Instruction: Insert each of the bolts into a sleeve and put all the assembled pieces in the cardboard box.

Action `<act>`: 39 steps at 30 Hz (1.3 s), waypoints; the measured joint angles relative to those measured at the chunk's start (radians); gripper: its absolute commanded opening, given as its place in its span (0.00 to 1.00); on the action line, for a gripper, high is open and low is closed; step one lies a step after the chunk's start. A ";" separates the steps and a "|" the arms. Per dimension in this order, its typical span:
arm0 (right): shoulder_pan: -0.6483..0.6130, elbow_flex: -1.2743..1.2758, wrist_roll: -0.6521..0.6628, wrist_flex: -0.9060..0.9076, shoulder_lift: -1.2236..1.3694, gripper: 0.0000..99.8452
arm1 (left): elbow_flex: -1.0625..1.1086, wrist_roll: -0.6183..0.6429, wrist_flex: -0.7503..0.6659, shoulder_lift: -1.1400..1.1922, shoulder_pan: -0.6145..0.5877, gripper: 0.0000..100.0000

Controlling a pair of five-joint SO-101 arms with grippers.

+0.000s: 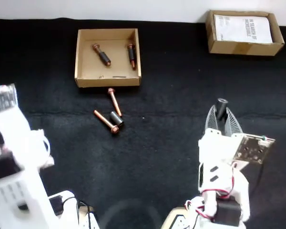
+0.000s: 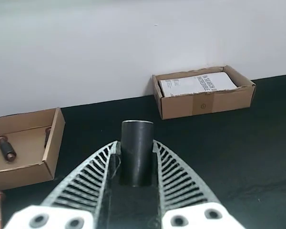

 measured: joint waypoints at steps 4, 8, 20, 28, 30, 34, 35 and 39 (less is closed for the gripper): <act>0.000 0.124 0.000 -0.164 0.002 0.01 | -0.138 0.080 0.012 0.227 0.084 0.01; 0.003 0.226 0.000 -0.351 0.002 0.01 | -0.163 0.173 0.014 0.364 0.226 0.01; 0.002 0.261 0.130 -0.875 0.002 0.01 | -0.261 0.374 0.014 0.750 0.494 0.01; 0.003 0.261 0.133 -0.861 0.003 0.01 | -0.549 0.456 0.014 1.030 0.503 0.06; 0.003 0.261 0.133 -0.855 0.003 0.01 | -0.635 0.457 0.014 1.102 0.503 0.10; 0.003 0.261 0.137 -0.855 0.003 0.01 | -0.798 0.457 0.014 1.237 0.502 0.13; 0.003 0.261 0.137 -0.855 0.003 0.01 | -0.839 0.457 0.014 1.270 0.502 0.13; 0.003 0.261 0.137 -0.855 0.003 0.01 | -1.007 0.462 0.014 1.415 0.503 0.13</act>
